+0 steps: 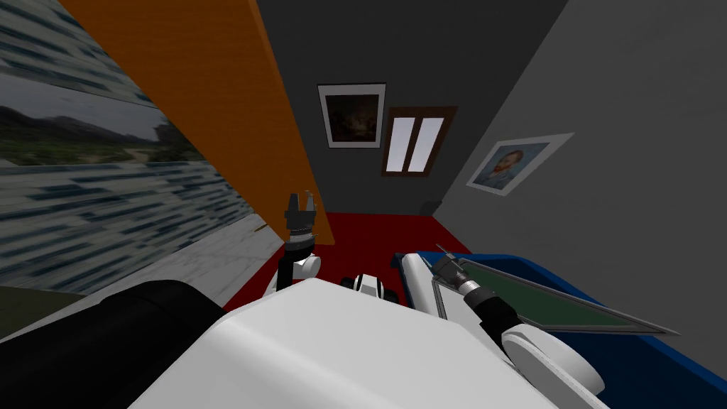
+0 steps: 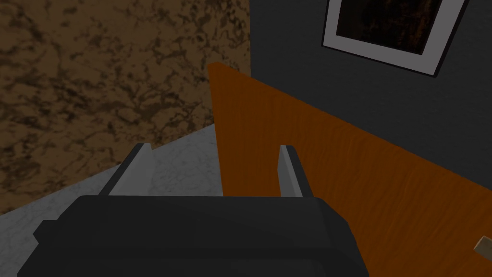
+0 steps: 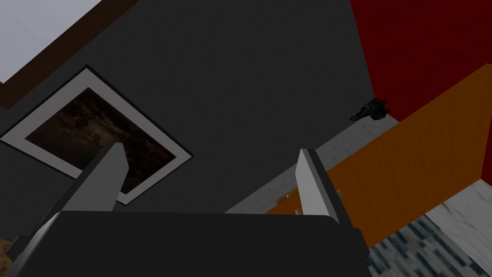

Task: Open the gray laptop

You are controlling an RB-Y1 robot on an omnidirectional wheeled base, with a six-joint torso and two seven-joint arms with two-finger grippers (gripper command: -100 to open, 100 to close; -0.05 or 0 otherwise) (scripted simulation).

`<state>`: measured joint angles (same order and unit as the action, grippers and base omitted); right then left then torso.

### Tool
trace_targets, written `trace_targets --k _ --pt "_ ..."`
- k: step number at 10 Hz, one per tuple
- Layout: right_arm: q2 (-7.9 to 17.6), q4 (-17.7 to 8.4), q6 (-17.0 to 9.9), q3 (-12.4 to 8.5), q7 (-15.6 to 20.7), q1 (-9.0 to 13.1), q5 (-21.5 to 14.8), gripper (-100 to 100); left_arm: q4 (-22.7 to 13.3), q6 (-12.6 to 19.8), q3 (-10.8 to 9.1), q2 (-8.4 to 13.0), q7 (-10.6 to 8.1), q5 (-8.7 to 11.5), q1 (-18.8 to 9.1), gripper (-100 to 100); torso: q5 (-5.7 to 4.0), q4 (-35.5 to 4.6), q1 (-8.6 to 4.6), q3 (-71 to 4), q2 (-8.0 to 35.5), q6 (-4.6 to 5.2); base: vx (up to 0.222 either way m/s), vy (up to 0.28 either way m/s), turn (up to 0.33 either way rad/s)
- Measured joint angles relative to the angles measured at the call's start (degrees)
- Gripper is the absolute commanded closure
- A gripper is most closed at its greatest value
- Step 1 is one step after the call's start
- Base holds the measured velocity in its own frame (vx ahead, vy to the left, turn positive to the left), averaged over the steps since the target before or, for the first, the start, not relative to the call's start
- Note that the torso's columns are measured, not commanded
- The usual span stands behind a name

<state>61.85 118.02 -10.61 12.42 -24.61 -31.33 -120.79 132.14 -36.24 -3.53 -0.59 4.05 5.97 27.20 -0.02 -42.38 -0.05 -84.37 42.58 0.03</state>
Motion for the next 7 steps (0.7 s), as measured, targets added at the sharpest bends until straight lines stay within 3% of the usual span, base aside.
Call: trace_targets --k 2,4,6,7 --pt "-4.0 0.0 4.1 -3.1 0.4 0.5 -2.8 -100 0.0 0.0 0.0 0.0 0.0 0.0 0.0 0 0.03 0.1 0.12 -0.3 -0.5 -0.02 -0.002 0.005 -0.007" --pt "-6.3 -0.1 7.9 -3.3 0.5 0.6 -3.7 -100 0.0 0.0 0.0 0.0 0.0 0.0 0.0 0 0.03 0.1 0.07 -0.3 -0.5 -0.03 -0.039 -0.004 0.059" --pt "-9.6 -0.7 11.4 -7.0 -1.6 2.8 -6.9 -100 0.0 0.0 0.0 0.0 0.0 0.0 0.0 0 0.0 0.0 0.01 0.0 0.0 0.0 -0.096 -0.01 0.031" --pt "-10.9 -0.7 12.8 -8.9 -2.0 2.5 -8.5 -100 0.0 0.0 0.0 0.0 0.0 0.0 0.0 0 0.02 0.1 0.05 -0.1 -0.2 0.01 -0.018 -0.002 -0.018"
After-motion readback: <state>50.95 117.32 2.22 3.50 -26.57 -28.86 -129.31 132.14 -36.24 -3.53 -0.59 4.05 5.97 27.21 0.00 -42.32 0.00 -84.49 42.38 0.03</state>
